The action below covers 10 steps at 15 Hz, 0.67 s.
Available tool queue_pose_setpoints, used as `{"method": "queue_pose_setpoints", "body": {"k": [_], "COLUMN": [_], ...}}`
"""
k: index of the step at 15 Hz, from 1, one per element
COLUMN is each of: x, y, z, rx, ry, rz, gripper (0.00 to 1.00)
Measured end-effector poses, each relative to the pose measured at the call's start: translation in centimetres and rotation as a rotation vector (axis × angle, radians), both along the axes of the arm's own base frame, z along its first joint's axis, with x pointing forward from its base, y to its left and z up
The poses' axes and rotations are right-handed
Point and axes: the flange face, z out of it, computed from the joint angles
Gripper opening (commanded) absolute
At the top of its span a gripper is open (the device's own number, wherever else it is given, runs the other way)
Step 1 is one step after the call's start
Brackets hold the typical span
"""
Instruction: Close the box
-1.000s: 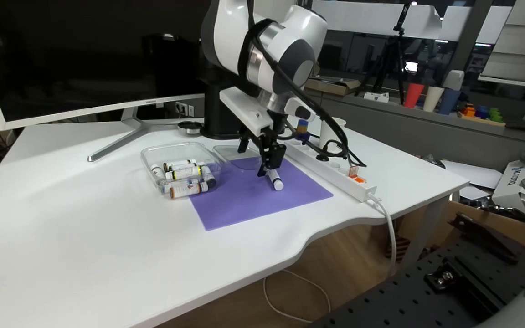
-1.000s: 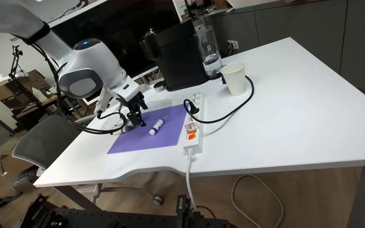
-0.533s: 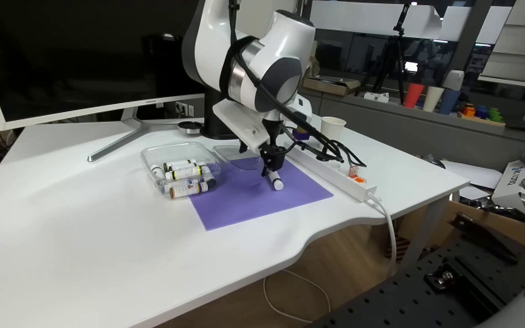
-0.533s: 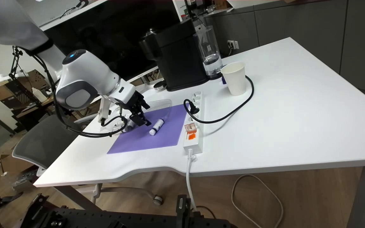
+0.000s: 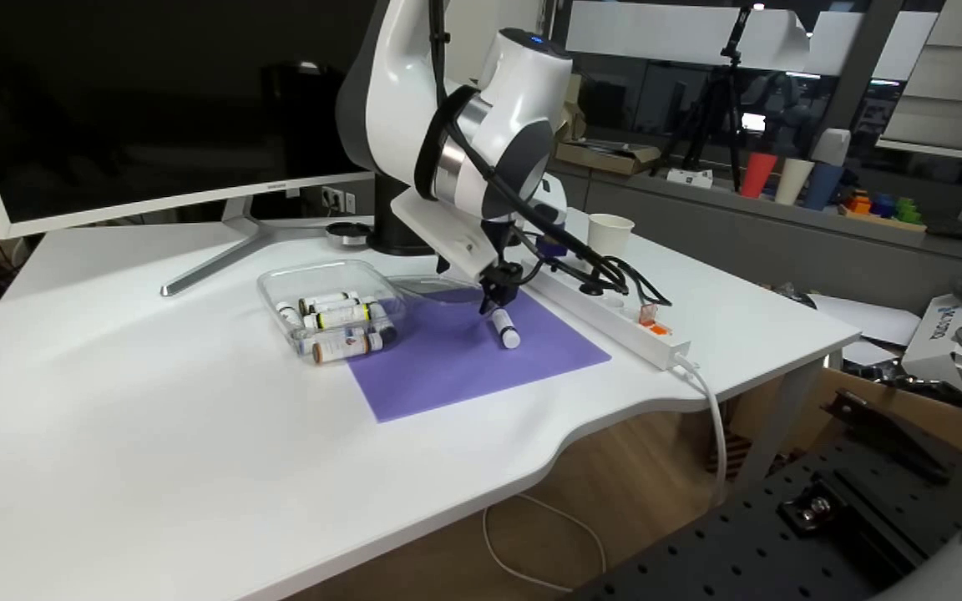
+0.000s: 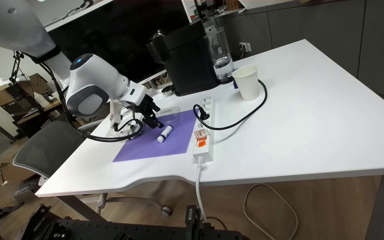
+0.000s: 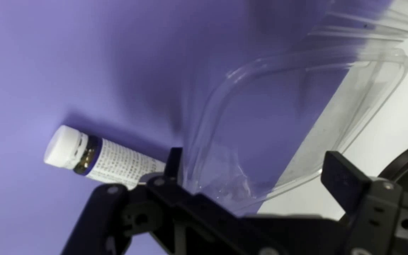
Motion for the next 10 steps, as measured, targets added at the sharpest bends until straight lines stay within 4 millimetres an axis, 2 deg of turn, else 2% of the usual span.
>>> {"method": "queue_pose_setpoints", "body": {"k": [6,10], "x": [2.2,3.1], "y": [-0.5,0.4], "z": [1.3,2.1], "rx": [0.005,0.004], "ry": [-0.056,-0.084], "rz": [0.017,0.075], "gripper": [1.0,1.0]}}
